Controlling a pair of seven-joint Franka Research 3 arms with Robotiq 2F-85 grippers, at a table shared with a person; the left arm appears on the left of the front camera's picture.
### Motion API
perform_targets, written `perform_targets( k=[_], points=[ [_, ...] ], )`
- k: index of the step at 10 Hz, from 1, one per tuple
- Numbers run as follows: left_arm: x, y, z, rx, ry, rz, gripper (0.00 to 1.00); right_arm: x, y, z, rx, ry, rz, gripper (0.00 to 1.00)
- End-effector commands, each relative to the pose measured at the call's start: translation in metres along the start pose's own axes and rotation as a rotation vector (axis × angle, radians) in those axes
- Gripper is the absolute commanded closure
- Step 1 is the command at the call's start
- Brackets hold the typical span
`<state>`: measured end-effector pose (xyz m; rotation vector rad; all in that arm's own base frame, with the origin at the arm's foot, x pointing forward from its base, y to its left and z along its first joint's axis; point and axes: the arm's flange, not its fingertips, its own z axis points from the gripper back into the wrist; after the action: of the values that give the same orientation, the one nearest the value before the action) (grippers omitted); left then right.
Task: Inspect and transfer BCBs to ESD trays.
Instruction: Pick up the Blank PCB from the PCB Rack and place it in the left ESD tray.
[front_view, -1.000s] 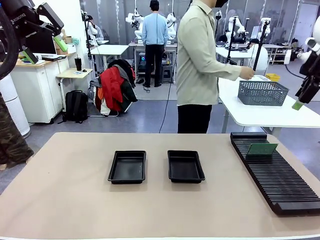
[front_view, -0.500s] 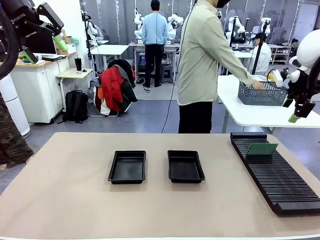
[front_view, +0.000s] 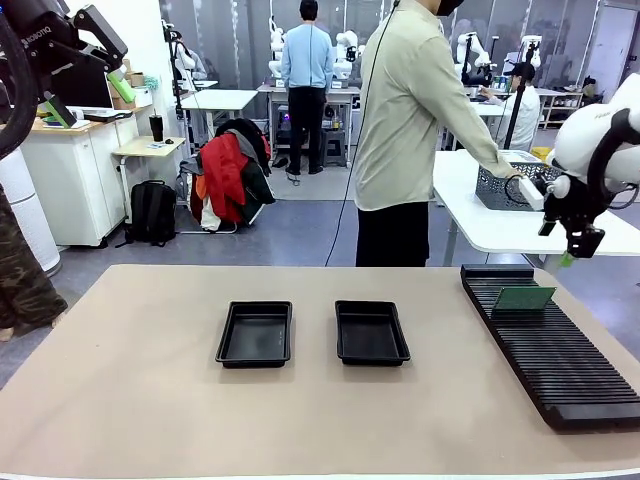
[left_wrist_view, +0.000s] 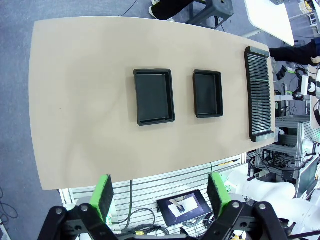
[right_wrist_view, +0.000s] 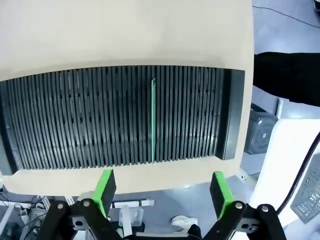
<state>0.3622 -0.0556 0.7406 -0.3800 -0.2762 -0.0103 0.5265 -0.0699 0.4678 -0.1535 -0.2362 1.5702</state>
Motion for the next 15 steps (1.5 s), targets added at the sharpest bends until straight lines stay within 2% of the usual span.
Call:
perform_targets(
  k=[1,7,15],
  points=[
    [-0.001,0.000,-0.001,0.000,-0.001,0.000,0.00,0.001,-0.006,-0.025,-0.011,-0.019,0.038,0.00],
    [-0.001,0.000,-0.001,0.000,-0.001,0.000,0.00,0.008,-0.027,-0.084,0.013,-0.006,0.032,0.00],
    [-0.001,0.000,-0.001,0.000,-0.001,0.000,0.00,-0.001,-0.025,-0.121,0.020,-0.011,0.007,0.00]
  ],
)
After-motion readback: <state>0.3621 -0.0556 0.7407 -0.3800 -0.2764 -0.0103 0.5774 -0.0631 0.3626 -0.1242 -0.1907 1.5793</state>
